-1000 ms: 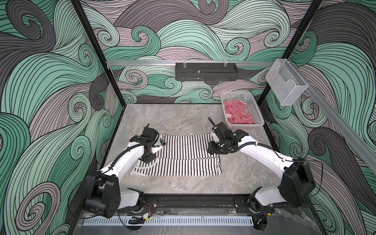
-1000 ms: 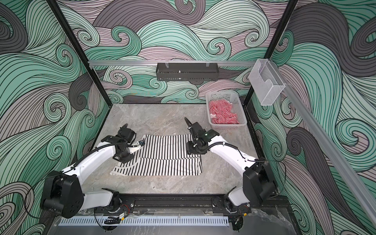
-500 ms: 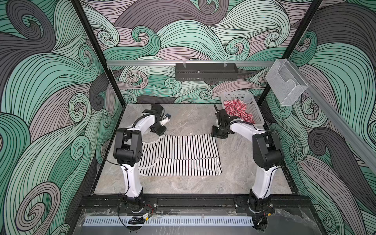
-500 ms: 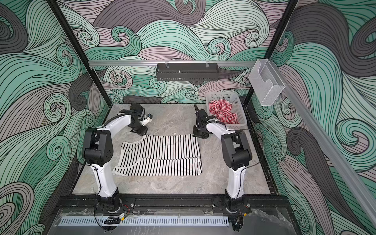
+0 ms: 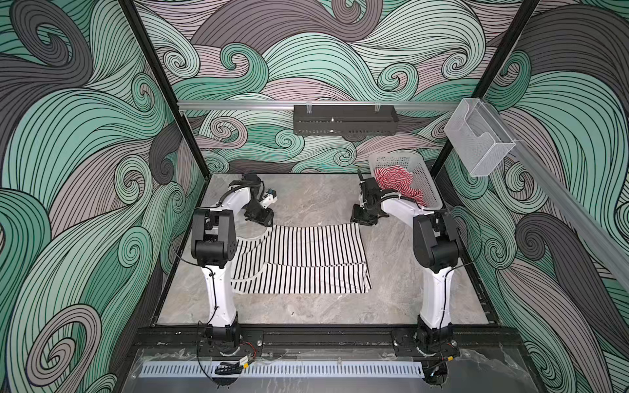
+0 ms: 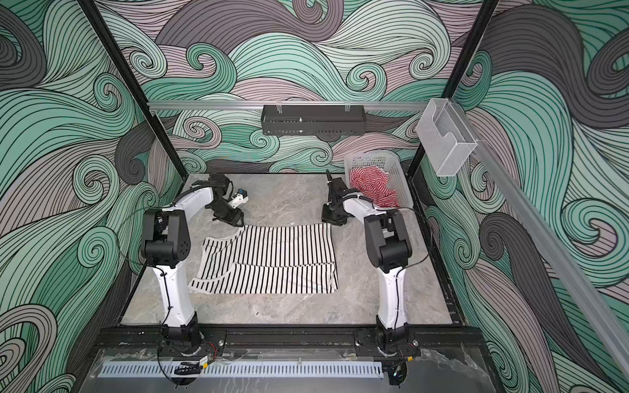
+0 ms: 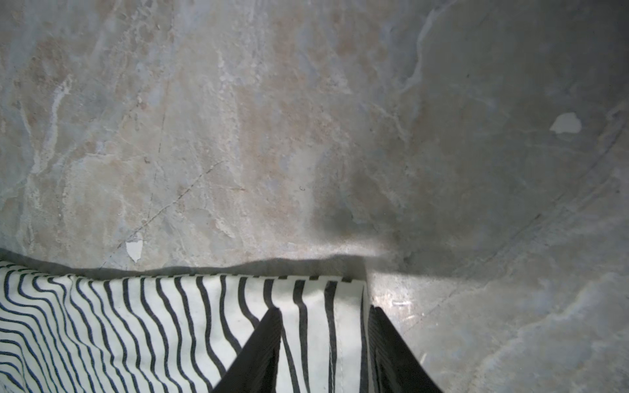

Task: Fold and stack tank tops
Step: Fold the tank top at the center of the table.

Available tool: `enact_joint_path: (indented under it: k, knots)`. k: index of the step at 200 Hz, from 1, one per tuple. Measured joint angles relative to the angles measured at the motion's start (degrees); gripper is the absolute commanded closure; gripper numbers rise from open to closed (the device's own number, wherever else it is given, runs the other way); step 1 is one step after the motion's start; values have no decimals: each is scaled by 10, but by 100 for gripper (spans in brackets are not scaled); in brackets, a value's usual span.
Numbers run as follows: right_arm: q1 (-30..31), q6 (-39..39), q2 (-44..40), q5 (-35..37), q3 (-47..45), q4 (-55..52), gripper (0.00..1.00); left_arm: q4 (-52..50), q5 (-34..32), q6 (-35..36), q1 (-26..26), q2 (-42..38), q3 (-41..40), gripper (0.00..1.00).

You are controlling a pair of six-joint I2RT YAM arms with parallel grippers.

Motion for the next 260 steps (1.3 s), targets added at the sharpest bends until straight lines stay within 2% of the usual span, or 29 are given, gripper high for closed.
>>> enact_joint_path:
  k: [47,103,165,219,238,260]
  knots:
    - [0,-4,23,0,12,-9,65,-6,28,-5,0,1,0,47]
    - [0,-9,25,-2,35,-14,100,-7,46,-21,6,23,16,49]
    - [0,-17,21,-2,33,-15,100,-18,65,-23,11,46,28,48]
    - [7,-17,-23,-2,14,-15,100,-29,70,-27,12,80,66,50]
    - [9,-18,-33,-2,11,-15,100,-30,71,-30,12,87,69,57]
    - [9,-18,-35,-2,10,-14,100,-35,77,-34,12,90,73,80]
